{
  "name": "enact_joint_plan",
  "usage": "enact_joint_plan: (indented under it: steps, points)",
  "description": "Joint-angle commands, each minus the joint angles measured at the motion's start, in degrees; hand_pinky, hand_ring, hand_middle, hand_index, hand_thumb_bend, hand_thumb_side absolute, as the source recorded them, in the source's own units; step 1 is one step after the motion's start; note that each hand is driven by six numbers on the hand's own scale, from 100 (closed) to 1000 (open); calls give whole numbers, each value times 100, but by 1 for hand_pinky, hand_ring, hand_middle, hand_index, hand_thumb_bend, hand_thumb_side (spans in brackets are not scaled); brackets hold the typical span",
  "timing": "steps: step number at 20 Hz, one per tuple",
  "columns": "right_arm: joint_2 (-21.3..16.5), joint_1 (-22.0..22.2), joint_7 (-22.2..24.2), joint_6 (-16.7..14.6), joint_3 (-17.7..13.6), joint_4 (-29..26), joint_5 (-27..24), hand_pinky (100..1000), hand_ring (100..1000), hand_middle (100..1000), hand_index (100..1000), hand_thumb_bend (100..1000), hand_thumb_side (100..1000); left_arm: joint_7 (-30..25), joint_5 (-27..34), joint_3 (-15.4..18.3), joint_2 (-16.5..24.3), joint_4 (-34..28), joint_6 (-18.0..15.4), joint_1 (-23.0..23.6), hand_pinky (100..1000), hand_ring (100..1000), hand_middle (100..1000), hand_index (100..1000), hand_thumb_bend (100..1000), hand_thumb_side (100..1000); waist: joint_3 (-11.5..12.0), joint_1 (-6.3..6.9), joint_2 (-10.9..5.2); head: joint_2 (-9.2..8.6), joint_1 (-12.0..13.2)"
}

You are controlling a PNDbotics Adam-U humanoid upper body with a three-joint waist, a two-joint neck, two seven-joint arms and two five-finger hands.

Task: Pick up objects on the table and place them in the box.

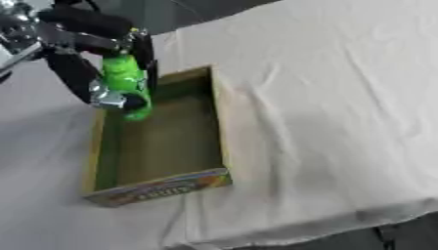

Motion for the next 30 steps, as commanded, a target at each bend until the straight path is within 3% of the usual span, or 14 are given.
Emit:
enact_joint_plan:
  steps: [1,2,3,4,5,7,14,15,16,17,20,24,27,30]
  points:
    - [-118,-65,-112,14,-66,-68,29,588,687,768,930,100,686,-484,-282,19,250,-41,-101,-44,100,100,199,452,100,671,-1,-40,-87,-24,90]
    - [-118,-64,-125,15,-62,-68,40,588,687,768,930,100,686,-550,-391,31,249,-44,-131,-52,100,100,181,446,100,680,0,-41,-87,-23,93]
    - [-119,-63,-134,15,-59,-68,49,588,688,768,930,100,686,-603,-518,44,251,-55,-178,-61,373,419,510,658,361,668,1,-41,-88,-18,97]
    - [-119,-62,-141,15,-56,-68,55,588,688,768,931,100,686,-695,-712,55,260,-82,-259,-72,720,716,737,811,576,752,2,-42,-88,-12,101]
    - [-119,-61,-146,13,-54,-68,61,588,688,768,930,100,685,-782,-892,67,258,-104,-351,-78,1000,961,935,979,798,899,3,-43,-88,-8,107]
    - [-114,-60,-159,14,-59,-68,72,590,689,769,930,100,685,-907,-1190,68,249,-124,-565,-75,1000,1000,1000,1000,1000,1000,-1,-45,-87,-2,121]
    - [-109,-56,-226,28,-83,-68,87,589,689,769,930,100,685,-942,-1602,130,206,24,-895,-66,1000,1000,1000,1000,1000,1000,3,-44,-88,15,158]
    - [-111,-52,-229,28,-84,-68,89,589,689,769,930,100,684,-899,-1604,194,195,10,-891,-72,1000,1000,1000,1000,800,896,12,-46,-90,10,156]
    - [-117,-41,-230,26,-87,-68,93,588,689,769,930,100,684,-652,-1570,350,175,-29,-837,-53,1000,1000,992,984,678,816,33,-49,-94,-16,150]
    - [-121,-34,-228,24,-86,-68,96,588,688,769,930,100,683,-313,-1542,502,163,-90,-765,11,971,938,927,933,586,733,48,-52,-96,-61,146]
    - [-113,-10,-238,9,-114,-68,115,587,688,768,930,100,684,1784,-1154,1437,-125,-500,-369,675,711,704,778,809,387,551,108,-104,-70,-427,79]
    - [-95,103,-244,-41,-147,-68,179,580,685,767,929,100,681,4409,-645,2270,-1076,-972,132,1603,634,632,744,777,345,517,202,-237,-58,-899,-79]
    - [-102,249,-198,-163,-160,-68,368,577,686,770,928,100,666,5473,-681,2500,-2052,-1375,117,2042,629,620,737,774,341,525,300,-364,-53,-1214,-106]
    - [-128,392,-103,-434,-137,-68,717,580,695,779,925,100,622,5886,-893,2604,-2969,-1637,-57,2247,638,621,736,777,355,574,427,-520,-64,-1499,44]
